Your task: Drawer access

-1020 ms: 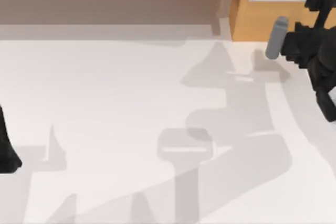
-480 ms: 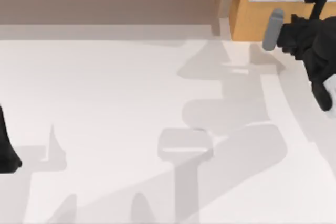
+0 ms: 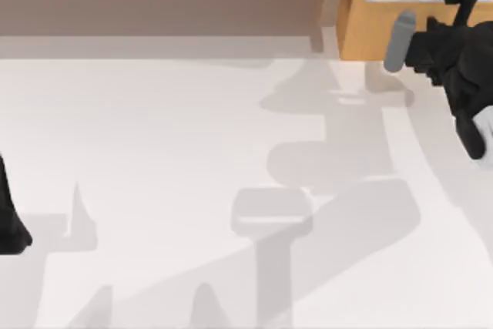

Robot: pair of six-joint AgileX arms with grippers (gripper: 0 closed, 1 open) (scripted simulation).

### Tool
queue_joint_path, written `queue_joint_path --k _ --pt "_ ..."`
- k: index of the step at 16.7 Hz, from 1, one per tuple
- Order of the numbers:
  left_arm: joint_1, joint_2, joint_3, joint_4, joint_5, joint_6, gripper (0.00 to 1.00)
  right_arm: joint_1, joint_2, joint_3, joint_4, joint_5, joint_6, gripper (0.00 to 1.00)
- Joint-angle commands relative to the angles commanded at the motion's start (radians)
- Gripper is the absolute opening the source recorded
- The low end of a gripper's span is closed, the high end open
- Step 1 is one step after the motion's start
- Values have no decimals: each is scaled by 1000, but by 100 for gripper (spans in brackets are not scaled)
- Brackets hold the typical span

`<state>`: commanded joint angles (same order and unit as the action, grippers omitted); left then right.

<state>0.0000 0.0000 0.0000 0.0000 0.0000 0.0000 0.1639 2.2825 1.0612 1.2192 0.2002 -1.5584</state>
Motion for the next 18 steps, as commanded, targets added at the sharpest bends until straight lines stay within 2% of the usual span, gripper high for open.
queue_joint_path --k 10,18 --pt "0 0 0 0 0 0 100 0 0 0 0 0 0 2" --pt "0 0 0 0 0 0 100 0 0 0 0 0 0 0"
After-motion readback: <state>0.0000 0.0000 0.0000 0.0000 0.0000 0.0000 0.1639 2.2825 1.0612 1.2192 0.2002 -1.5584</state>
